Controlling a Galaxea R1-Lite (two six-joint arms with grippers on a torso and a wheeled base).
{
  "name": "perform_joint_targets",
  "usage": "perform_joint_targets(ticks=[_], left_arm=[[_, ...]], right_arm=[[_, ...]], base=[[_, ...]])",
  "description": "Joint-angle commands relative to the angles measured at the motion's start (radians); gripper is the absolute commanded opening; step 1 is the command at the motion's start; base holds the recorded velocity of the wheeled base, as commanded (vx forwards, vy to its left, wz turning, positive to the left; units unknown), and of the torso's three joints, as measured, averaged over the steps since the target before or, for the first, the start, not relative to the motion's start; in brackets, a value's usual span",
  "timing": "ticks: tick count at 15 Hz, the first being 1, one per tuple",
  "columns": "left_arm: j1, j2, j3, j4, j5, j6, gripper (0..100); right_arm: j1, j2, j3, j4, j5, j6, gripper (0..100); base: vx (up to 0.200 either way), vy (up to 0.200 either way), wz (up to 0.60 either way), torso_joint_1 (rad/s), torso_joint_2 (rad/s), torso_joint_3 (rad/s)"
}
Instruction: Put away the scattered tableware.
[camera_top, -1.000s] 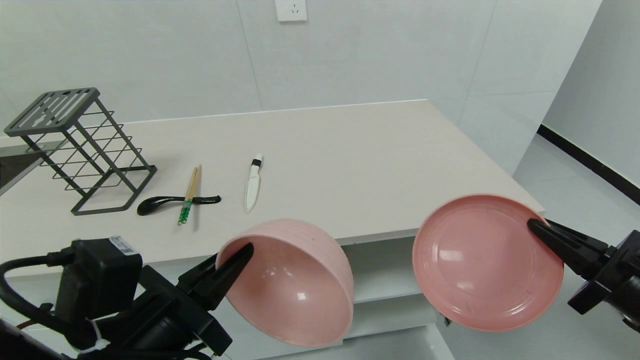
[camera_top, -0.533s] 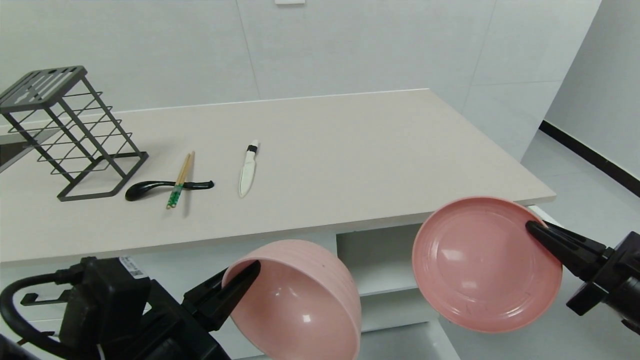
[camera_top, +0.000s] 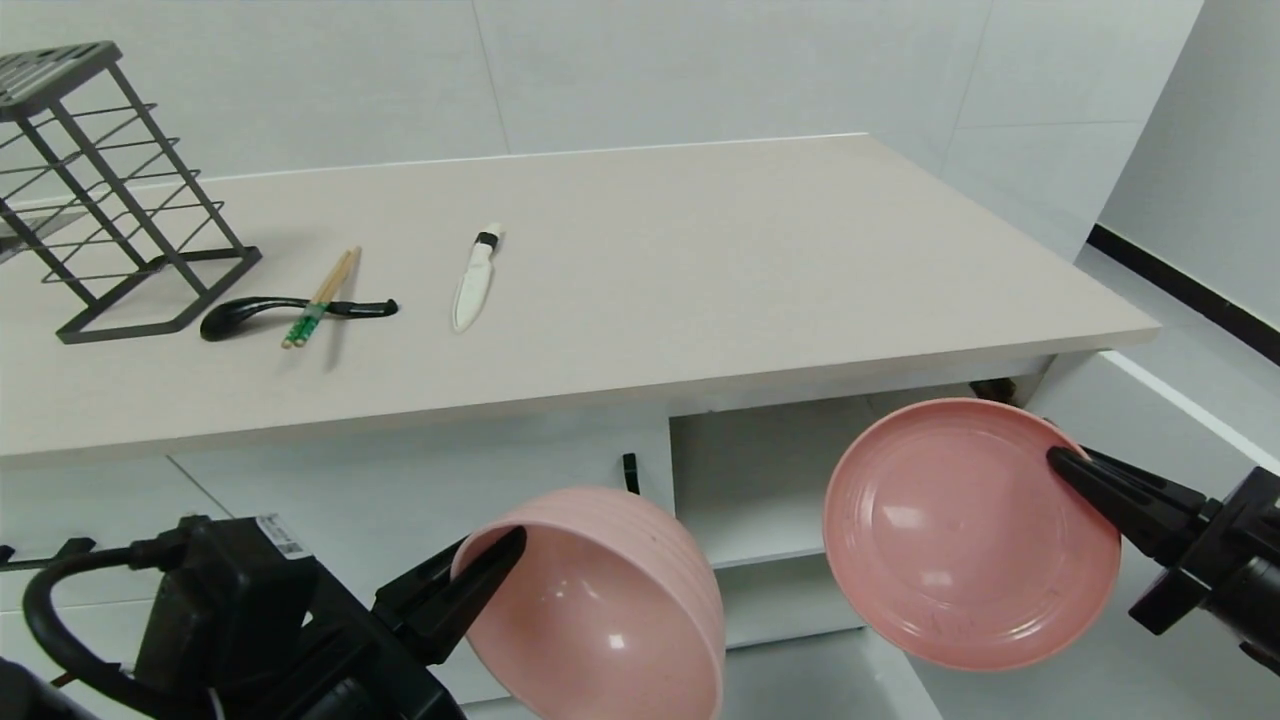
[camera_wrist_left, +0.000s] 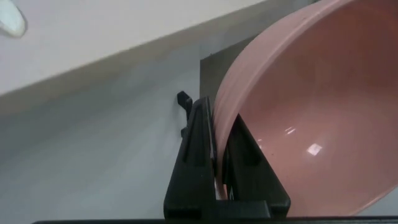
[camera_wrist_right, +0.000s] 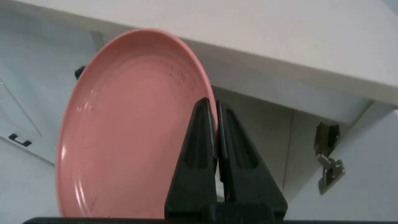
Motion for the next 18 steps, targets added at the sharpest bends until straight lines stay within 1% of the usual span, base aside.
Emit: perform_joint_targets(ticks=[1, 7, 10, 11, 13, 14, 16, 18], left_arm=[[0.000, 0.007, 0.000, 0.000, 0.001, 0.000, 0], [0.006, 0.014, 0.002, 0.000, 0.002, -0.005, 0], [0.006, 0.014, 0.002, 0.000, 0.002, -0.006, 0], [0.006, 0.016, 0.002, 0.000, 0.002, -0.008, 0], [0.006, 0.016, 0.002, 0.000, 0.002, -0.009, 0], [0.006, 0.013, 0.002, 0.000, 0.002, -0.009, 0], [0.009, 0.010, 0.002, 0.000, 0.002, -0.009, 0], [0.028, 0.011, 0.002, 0.000, 0.002, -0.009, 0]], right_arm=[[0.000, 0.006, 0.006, -0.001, 0.002, -0.001, 0], [0.000, 0.035, 0.017, -0.001, 0.002, -0.001, 0], [0.002, 0.125, 0.010, -0.001, 0.002, -0.001, 0], [0.003, 0.165, 0.000, -0.001, 0.002, -0.006, 0], [0.005, 0.263, -0.053, -0.001, 0.000, -0.072, 0], [0.005, 0.283, -0.065, -0.001, 0.000, -0.075, 0], [0.011, 0.329, -0.132, -0.001, 0.002, -0.075, 0], [0.025, 0.358, -0.191, -0.001, 0.000, -0.075, 0]], base=[[0.000, 0.000, 0.00, -0.246, 0.47, 0.203], [0.000, 0.000, 0.00, -0.249, 0.38, 0.157], [0.000, 0.000, 0.00, -0.222, 0.31, 0.118], [0.000, 0.000, 0.00, -0.090, 0.28, 0.129], [0.000, 0.000, 0.00, -0.039, 0.27, 0.088], [0.000, 0.000, 0.00, -0.012, 0.18, 0.036], [0.000, 0.000, 0.00, -0.010, 0.07, 0.032], [0.000, 0.000, 0.00, 0.000, 0.00, 0.000]])
